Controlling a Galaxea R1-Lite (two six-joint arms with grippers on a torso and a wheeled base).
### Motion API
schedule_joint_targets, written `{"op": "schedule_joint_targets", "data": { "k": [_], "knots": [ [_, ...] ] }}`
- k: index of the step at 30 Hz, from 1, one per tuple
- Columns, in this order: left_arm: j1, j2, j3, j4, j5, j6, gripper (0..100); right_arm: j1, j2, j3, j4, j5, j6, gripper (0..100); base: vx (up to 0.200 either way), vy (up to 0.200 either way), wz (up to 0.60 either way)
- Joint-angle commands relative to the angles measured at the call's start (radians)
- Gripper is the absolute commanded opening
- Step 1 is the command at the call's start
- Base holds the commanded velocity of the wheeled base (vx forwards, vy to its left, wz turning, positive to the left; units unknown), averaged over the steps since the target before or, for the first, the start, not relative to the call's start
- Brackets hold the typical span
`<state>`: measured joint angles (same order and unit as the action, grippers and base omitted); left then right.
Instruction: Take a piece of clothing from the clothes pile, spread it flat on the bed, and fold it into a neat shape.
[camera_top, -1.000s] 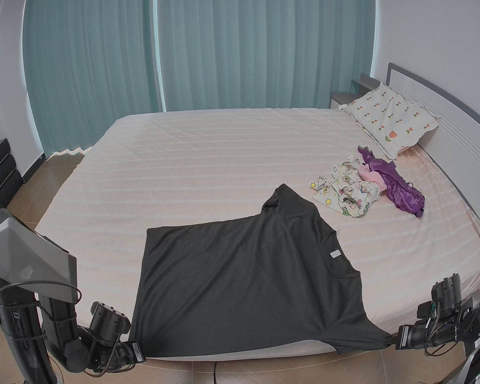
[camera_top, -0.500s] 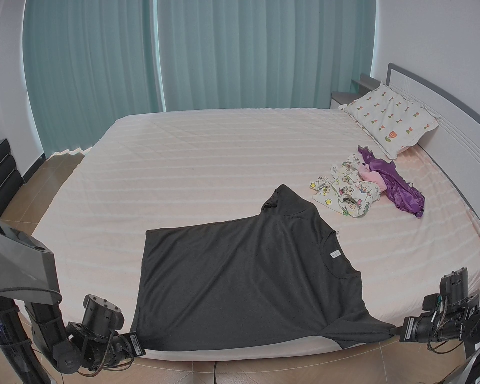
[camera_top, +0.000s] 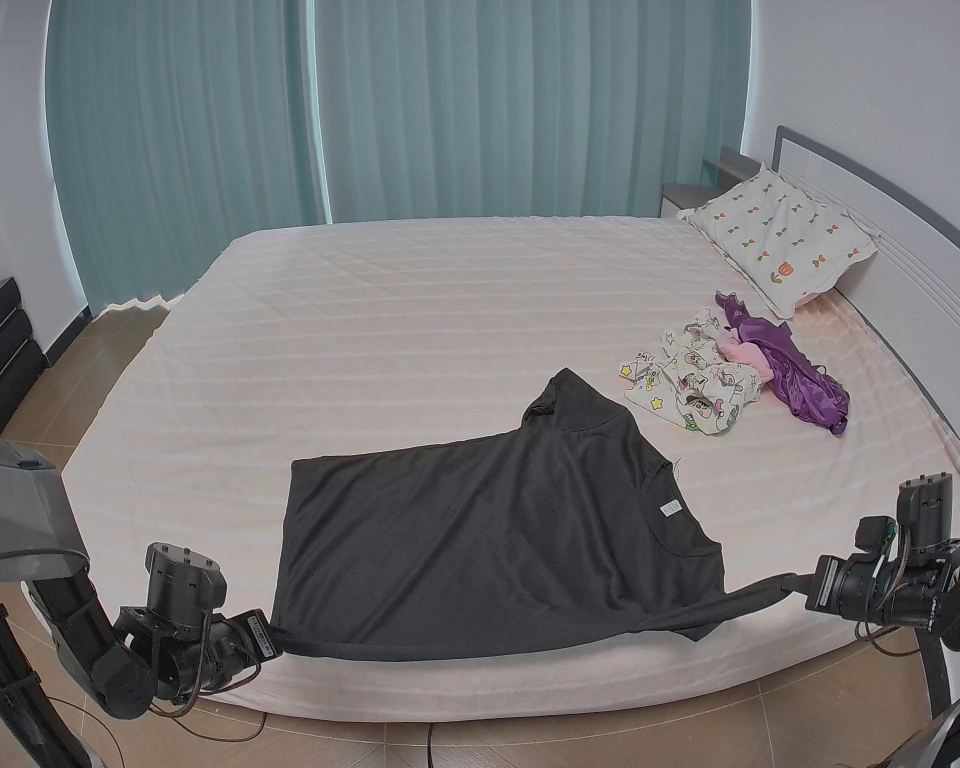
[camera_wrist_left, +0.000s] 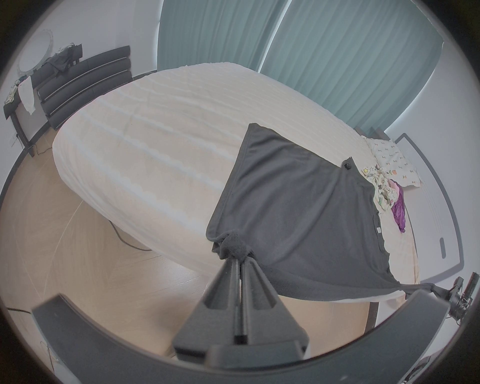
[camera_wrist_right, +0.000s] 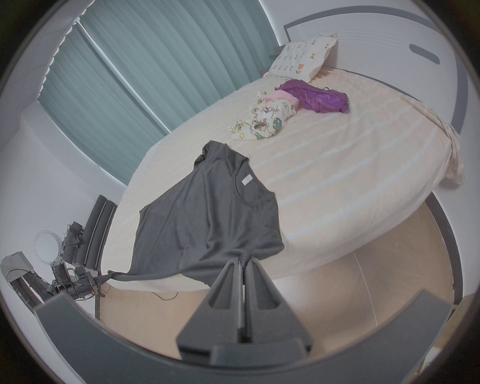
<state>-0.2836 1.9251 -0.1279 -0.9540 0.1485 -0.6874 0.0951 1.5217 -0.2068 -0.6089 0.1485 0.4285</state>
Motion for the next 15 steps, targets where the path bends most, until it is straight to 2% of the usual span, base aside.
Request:
{"op": "schedule_joint_targets", "data": {
  "k": [1, 5, 15],
  "knots": [
    [0.015, -0.008, -0.079, 0.055, -0.001, -0.001, 0, 0.002, 0.064, -0.074, -0.006, 0.000, -0.001, 0, 0.000, 0.000, 0.00],
    [0.043, -0.011, -0.164, 0.153, -0.001, -0.004, 0, 0.002, 0.112, -0.134, -0.006, 0.000, -0.001, 0, 0.000, 0.000, 0.00],
    [0.098, -0.012, -0.263, 0.241, -0.003, 0.002, 0, 0.020, 0.193, -0.267, 0.000, -0.001, -0.004, 0, 0.000, 0.000, 0.00]
  ]
}}
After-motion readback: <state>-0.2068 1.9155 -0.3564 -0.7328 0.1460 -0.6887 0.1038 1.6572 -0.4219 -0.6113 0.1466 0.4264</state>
